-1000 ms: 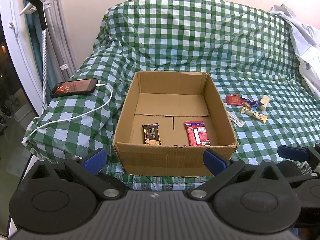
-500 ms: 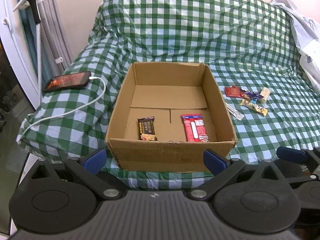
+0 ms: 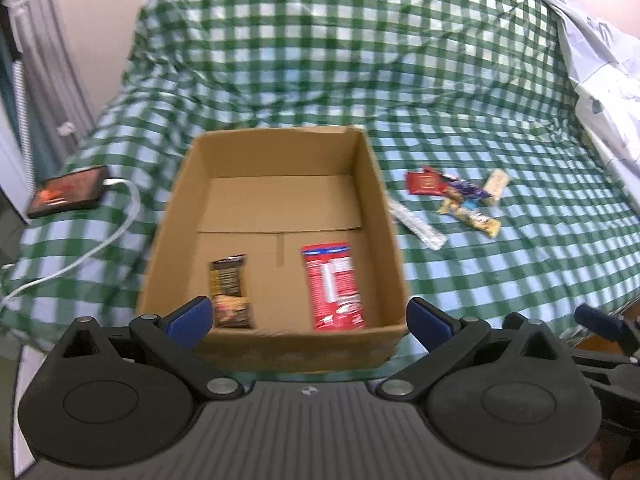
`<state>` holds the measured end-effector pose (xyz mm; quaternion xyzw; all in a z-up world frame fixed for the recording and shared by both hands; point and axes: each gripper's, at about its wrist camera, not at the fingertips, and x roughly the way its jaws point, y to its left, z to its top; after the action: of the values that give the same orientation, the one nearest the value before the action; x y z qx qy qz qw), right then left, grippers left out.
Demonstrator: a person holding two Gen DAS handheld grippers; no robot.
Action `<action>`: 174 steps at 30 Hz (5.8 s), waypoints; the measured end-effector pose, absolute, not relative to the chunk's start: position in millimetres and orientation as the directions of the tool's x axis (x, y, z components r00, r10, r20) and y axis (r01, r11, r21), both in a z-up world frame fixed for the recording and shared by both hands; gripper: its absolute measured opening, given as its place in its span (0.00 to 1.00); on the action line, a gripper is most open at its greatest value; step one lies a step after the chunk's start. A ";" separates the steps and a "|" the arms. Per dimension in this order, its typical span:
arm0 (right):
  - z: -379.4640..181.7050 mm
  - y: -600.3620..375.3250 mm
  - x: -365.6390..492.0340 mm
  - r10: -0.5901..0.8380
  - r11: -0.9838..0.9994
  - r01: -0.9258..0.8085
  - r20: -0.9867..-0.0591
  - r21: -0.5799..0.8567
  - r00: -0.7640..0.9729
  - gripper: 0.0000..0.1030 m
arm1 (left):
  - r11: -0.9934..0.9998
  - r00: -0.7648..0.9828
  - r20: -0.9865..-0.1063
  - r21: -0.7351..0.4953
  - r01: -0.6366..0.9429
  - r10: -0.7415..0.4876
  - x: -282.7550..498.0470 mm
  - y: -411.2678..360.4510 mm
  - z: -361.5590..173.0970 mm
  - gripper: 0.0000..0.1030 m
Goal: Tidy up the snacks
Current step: 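Grasp the purple candy with the right tool while the left tool grasps the red square packet, then carry the purple candy and red square packet toward the box with both tools, then lower both tools into the box and open them to release the snacks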
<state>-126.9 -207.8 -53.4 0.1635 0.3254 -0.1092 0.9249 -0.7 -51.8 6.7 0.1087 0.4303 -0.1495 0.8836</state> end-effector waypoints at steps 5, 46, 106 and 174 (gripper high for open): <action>-63.6 -263.7 -124.3 -0.187 0.875 0.423 -0.640 0.237 0.745 0.97 | 0.916 0.549 -0.811 0.040 0.400 -0.204 32.2 -105.1 6.0 1.00; -250.9 -441.5 142.9 -0.037 0.922 0.317 -0.763 0.223 0.645 0.03 | 0.478 0.199 -0.977 0.138 0.867 -0.079 312.0 -397.5 -228.0 0.25; -53.8 -219.7 -86.8 0.161 0.944 0.075 -0.646 0.321 0.746 0.16 | 0.893 0.457 -0.860 0.003 0.450 -0.227 14.1 -28.8 -9.8 0.42; -32.1 -107.5 -116.0 0.132 0.989 -0.055 -0.660 0.136 0.740 0.16 | 0.929 0.542 -0.787 -0.103 0.355 -0.295 -30.4 56.1 -1.0 0.42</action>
<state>-116.0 -107.5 -32.1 0.0536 0.3573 0.0502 0.9311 -30.4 56.1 -1.0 0.0342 0.4411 -0.1852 0.8775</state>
